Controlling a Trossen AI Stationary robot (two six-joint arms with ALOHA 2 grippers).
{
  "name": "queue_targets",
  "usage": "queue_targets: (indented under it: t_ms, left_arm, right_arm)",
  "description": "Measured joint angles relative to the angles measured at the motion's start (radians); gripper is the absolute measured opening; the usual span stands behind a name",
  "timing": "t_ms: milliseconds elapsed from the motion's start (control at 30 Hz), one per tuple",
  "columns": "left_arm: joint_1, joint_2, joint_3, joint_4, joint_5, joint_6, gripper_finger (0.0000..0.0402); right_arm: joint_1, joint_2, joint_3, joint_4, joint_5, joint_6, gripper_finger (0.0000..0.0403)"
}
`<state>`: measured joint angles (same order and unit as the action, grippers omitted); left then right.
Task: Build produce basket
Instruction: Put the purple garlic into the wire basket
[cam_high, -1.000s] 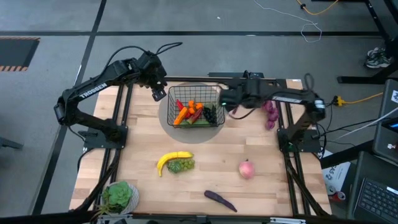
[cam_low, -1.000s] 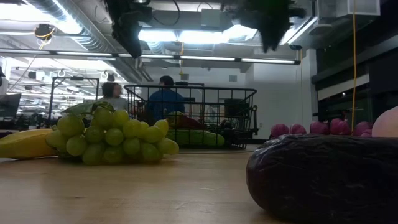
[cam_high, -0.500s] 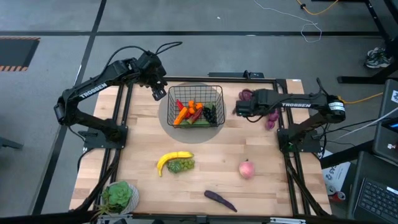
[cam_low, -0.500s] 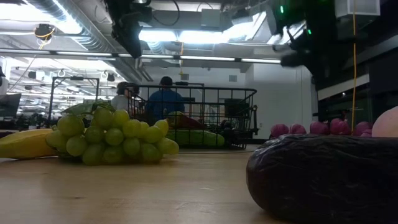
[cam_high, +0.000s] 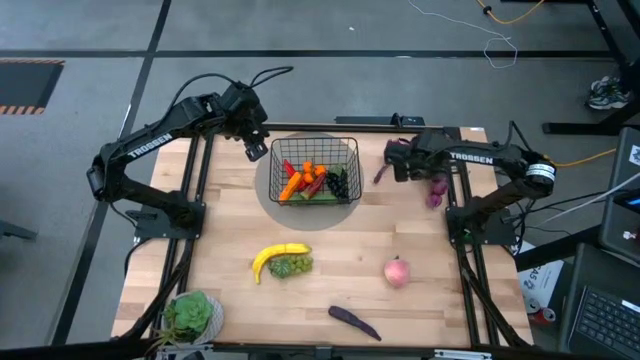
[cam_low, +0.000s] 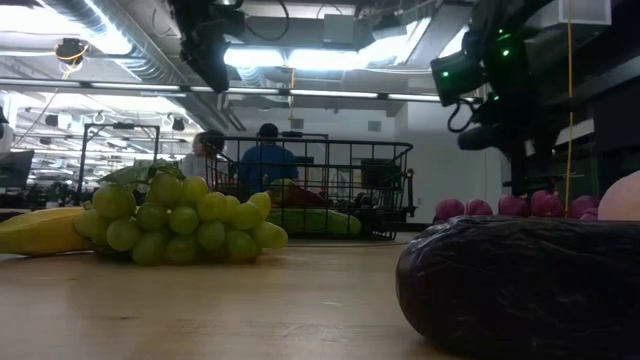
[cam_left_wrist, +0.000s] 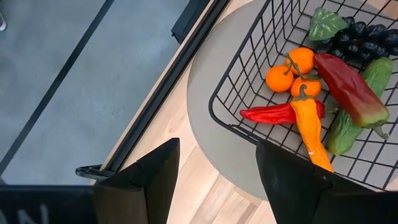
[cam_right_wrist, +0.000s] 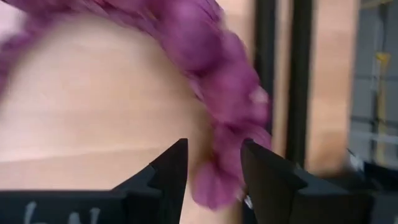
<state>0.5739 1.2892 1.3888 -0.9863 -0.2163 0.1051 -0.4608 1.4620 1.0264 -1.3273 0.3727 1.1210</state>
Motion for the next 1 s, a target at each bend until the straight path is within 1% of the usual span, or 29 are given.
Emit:
queue_targets:
  t_ms: [100, 200, 300, 467, 567, 767, 933, 1000]
  left_arm:
    - [0.000, 0.000, 0.000, 0.004, 0.000, 0.001, 0.0208]
    - [0.000, 0.000, 0.000, 0.004, 0.000, 0.001, 0.0208]
    - [0.000, 0.000, 0.000, 0.004, 0.000, 0.001, 0.0208]
    - [0.000, 0.000, 0.000, 0.004, 0.000, 0.007, 0.0208]
    - [0.000, 0.000, 0.000, 0.004, 0.000, 0.010, 0.0208]
    - [0.000, 0.000, 0.000, 0.004, 0.000, 0.010, 0.0208]
    - [0.000, 0.000, 0.000, 0.004, 0.000, 0.009, 0.0208]
    - [0.000, 0.000, 0.000, 0.004, 0.000, 0.009, 0.0208]
  right_arm:
    - [-0.043, 0.000, 0.000, 0.063, 0.020, -0.076, 0.0153]
    - [-0.077, 0.000, 0.000, 0.057, 0.018, -0.071, 0.0168]
    - [-0.098, 0.000, 0.000, 0.047, 0.013, -0.069, 0.0196]
    - [-0.116, 0.000, 0.000, 0.055, 0.010, -0.052, 0.0253]
    - [-0.120, 0.000, -0.019, 0.059, 0.000, -0.050, 0.0277]
    - [-0.120, 0.002, -0.137, 0.124, -0.001, -0.001, 0.0286]
    - [-0.126, 0.002, -0.192, 0.189, 0.092, 0.052, 0.0286]
    - [-0.145, 0.002, -0.207, 0.240, 0.082, 0.036, 0.0286]
